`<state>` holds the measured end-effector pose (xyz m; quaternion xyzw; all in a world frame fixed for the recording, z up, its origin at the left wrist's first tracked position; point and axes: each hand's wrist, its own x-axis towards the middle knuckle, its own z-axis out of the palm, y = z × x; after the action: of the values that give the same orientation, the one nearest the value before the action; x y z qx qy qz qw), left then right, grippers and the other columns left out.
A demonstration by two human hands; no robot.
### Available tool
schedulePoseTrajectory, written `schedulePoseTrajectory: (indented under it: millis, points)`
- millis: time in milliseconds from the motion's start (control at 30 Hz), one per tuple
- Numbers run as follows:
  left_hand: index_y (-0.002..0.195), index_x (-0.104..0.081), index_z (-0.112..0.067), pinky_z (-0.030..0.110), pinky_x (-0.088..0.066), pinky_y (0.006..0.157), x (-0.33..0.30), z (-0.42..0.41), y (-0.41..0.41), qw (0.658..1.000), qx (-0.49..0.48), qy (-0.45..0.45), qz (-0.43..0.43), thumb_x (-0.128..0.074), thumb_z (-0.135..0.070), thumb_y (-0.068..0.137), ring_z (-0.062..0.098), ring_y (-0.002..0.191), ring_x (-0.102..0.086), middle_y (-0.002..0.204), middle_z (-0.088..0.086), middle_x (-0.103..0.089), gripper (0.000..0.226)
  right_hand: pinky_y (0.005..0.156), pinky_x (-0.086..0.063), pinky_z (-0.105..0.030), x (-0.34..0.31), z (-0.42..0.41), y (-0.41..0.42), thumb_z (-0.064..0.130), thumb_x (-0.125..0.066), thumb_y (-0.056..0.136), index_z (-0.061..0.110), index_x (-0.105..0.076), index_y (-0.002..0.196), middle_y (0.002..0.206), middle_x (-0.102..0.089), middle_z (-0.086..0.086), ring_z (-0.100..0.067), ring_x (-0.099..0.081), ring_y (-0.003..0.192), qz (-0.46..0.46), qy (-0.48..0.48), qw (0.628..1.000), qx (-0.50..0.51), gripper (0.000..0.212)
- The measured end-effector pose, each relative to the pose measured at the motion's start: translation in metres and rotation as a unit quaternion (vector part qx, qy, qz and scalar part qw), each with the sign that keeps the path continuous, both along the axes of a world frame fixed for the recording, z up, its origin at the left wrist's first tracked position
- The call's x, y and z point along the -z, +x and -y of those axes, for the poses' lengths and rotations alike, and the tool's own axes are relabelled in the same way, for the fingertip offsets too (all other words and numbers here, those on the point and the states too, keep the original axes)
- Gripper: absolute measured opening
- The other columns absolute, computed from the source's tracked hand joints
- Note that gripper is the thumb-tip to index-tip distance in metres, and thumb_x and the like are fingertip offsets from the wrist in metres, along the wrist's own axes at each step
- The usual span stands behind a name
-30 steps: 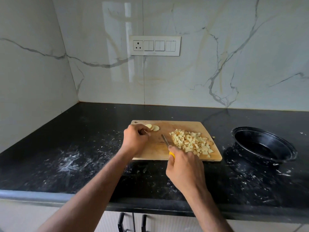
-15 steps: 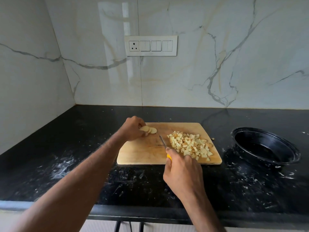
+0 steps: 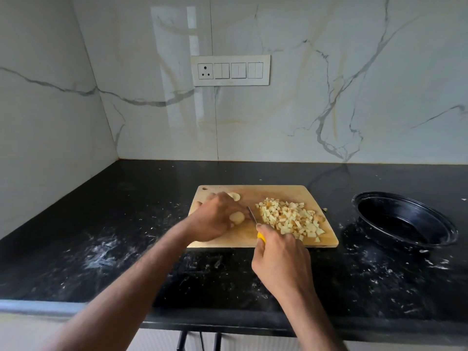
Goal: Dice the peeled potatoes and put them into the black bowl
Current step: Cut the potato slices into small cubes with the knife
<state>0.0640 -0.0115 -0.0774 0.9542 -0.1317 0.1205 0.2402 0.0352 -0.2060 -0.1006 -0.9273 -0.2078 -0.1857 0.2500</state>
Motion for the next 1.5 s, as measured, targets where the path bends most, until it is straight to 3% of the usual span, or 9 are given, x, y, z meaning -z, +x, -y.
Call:
schedulePoseTrajectory:
  millis: [100,233,367,500,667,767,1133,1367,1500]
  points:
    - [0.114,-0.074,-0.031,0.042,-0.044,0.102,0.014,0.0,-0.006,0.999,0.004,-0.032,0.023,-0.052,0.006,0.069,-0.003,0.108,-0.056,0.105,-0.034,-0.065,0.062,0.067,-0.048,-0.024,0.0,0.0,-0.001,0.034,-0.053,0.099,0.033,-0.053,0.138,0.093,-0.069,0.002,-0.015,-0.066,0.083,-0.005,-0.007,1.0,0.002,0.039]
    - [0.101,-0.077,-0.032,0.007,-0.029,0.081,0.013,0.012,-0.016,0.989,-0.11,-0.078,0.059,-0.073,-0.011,0.078,-0.007,0.086,-0.054,0.08,-0.026,-0.063,0.031,0.064,-0.044,-0.022,0.003,0.0,-0.002,0.034,-0.052,0.099,0.034,-0.053,0.137,0.091,-0.069,0.003,-0.013,-0.064,0.08,0.004,-0.003,1.0,-0.001,0.039]
    - [0.102,-0.073,-0.036,0.035,-0.028,0.082,0.022,0.019,-0.015,0.973,-0.229,-0.004,0.016,-0.074,-0.058,0.078,0.006,0.098,-0.05,0.091,-0.02,-0.059,0.033,0.066,-0.05,-0.023,0.005,0.001,0.0,0.034,-0.053,0.098,0.034,-0.055,0.137,0.091,-0.071,0.004,-0.013,-0.066,0.08,0.011,-0.002,1.0,-0.005,0.039]
    - [0.1,-0.073,-0.038,0.039,-0.03,0.084,0.019,0.016,-0.006,0.968,-0.248,-0.033,0.007,-0.076,-0.053,0.08,0.007,0.095,-0.053,0.087,-0.02,-0.061,0.026,0.064,-0.042,-0.019,0.006,0.0,0.001,0.035,-0.052,0.099,0.034,-0.054,0.139,0.093,-0.071,0.005,-0.01,-0.056,0.073,0.013,0.003,1.0,-0.019,0.04]
    - [0.106,-0.077,-0.027,0.01,-0.033,0.055,0.015,0.011,-0.001,0.973,-0.214,-0.08,-0.014,-0.082,-0.044,0.079,0.0,0.073,-0.053,0.084,-0.014,-0.064,0.032,0.051,-0.029,-0.012,0.004,0.0,0.0,0.035,-0.051,0.1,0.034,-0.053,0.14,0.093,-0.071,0.006,-0.008,-0.045,0.067,0.013,-0.002,1.0,-0.024,0.041]
    - [0.109,-0.077,-0.023,0.001,-0.036,0.06,0.019,0.011,-0.002,0.973,-0.214,-0.088,0.006,-0.081,-0.039,0.082,0.001,0.073,-0.054,0.088,-0.01,-0.067,0.032,0.048,-0.028,-0.009,0.003,-0.003,0.003,0.035,-0.053,0.1,0.033,-0.055,0.14,0.097,-0.073,0.008,-0.008,-0.048,0.065,0.002,0.004,0.999,-0.035,0.04]
    - [0.102,-0.077,-0.032,0.042,-0.05,0.091,0.026,0.012,0.003,0.964,-0.248,-0.094,0.002,-0.081,-0.046,0.078,0.011,0.093,-0.06,0.089,-0.015,-0.067,0.028,0.066,-0.05,-0.02,0.001,-0.01,0.01,0.035,-0.055,0.098,0.031,-0.059,0.135,0.099,-0.074,0.006,-0.01,-0.063,0.079,-0.016,0.008,0.999,-0.034,0.037]
    - [0.102,-0.077,-0.031,0.042,-0.048,0.091,0.028,0.009,0.006,0.967,-0.237,-0.091,0.006,-0.081,-0.046,0.078,0.012,0.092,-0.058,0.083,-0.019,-0.061,0.028,0.057,-0.036,-0.015,-0.005,-0.015,0.012,0.031,-0.054,0.099,0.03,-0.059,0.134,0.103,-0.072,0.007,-0.008,-0.054,0.075,-0.019,-0.006,0.999,-0.043,0.035]
    - [0.098,-0.077,-0.031,0.043,-0.048,0.091,0.031,0.009,0.008,0.968,-0.234,-0.092,0.009,-0.081,-0.043,0.079,0.014,0.092,-0.058,0.084,-0.016,-0.063,0.023,0.06,-0.035,-0.023,-0.009,-0.02,0.011,0.028,-0.052,0.1,0.029,-0.057,0.133,0.095,-0.064,0.005,-0.011,-0.047,0.074,-0.018,-0.017,0.999,-0.041,0.033]
